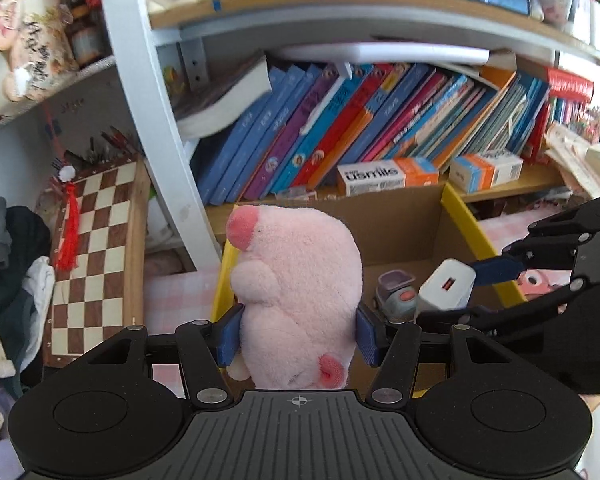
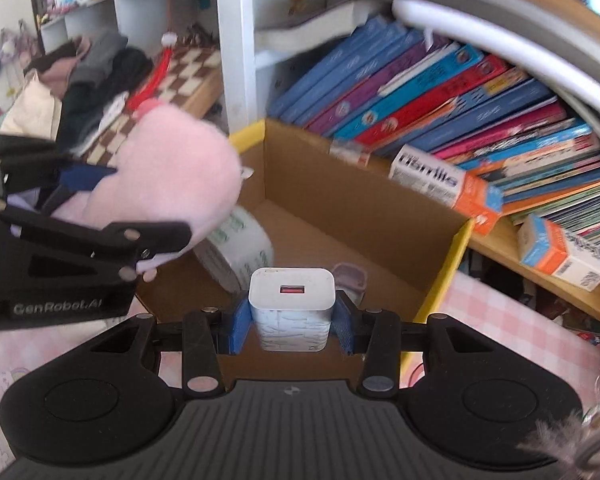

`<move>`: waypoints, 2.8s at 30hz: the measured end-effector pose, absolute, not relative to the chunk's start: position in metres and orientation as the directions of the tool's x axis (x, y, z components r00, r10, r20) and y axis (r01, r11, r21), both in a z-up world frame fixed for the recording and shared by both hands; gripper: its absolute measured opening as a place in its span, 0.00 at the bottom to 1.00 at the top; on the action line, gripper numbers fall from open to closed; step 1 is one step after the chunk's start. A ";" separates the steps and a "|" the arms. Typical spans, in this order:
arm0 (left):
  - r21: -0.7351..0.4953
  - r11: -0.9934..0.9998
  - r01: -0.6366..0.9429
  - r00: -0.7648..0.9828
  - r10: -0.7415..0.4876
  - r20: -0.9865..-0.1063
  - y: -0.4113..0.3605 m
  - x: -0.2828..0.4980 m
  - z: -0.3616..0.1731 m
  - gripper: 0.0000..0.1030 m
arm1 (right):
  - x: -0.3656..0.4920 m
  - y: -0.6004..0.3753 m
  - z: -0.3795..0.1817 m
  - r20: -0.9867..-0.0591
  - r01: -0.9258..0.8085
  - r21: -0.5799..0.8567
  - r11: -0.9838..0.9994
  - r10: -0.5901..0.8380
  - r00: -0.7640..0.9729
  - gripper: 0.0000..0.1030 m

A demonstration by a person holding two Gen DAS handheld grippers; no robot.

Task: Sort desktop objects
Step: 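Lower the pig into the yellow box while the right tool lowers the charger inside, then open both tools and withdraw them from the yellow box over the mat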

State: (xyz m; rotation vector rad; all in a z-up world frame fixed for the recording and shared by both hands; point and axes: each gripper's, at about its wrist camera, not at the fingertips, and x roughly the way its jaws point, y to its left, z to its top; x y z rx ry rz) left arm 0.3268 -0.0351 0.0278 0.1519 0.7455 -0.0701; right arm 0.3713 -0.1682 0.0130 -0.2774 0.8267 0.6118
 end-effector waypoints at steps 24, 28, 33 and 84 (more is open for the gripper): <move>0.182 0.969 0.165 0.665 0.027 -0.747 -0.037 0.406 0.002 0.61 | 0.412 -0.135 -0.018 -0.832 -0.670 0.107 0.735 0.435 0.345 0.40; 0.210 0.959 0.191 0.668 0.030 -0.744 -0.042 0.407 -0.001 0.65 | 0.417 -0.136 -0.030 -0.853 -0.651 0.110 0.751 0.407 0.326 0.40; 0.235 0.953 0.191 0.688 0.041 -0.724 -0.042 0.405 -0.002 0.75 | 0.420 -0.138 -0.034 -0.861 -0.635 0.129 0.761 0.404 0.309 0.40; 0.155 0.979 0.130 0.885 -0.044 -0.464 -0.018 0.258 0.097 1.00 | 0.306 -0.175 0.062 -0.710 -0.478 -0.021 0.878 0.323 0.625 0.67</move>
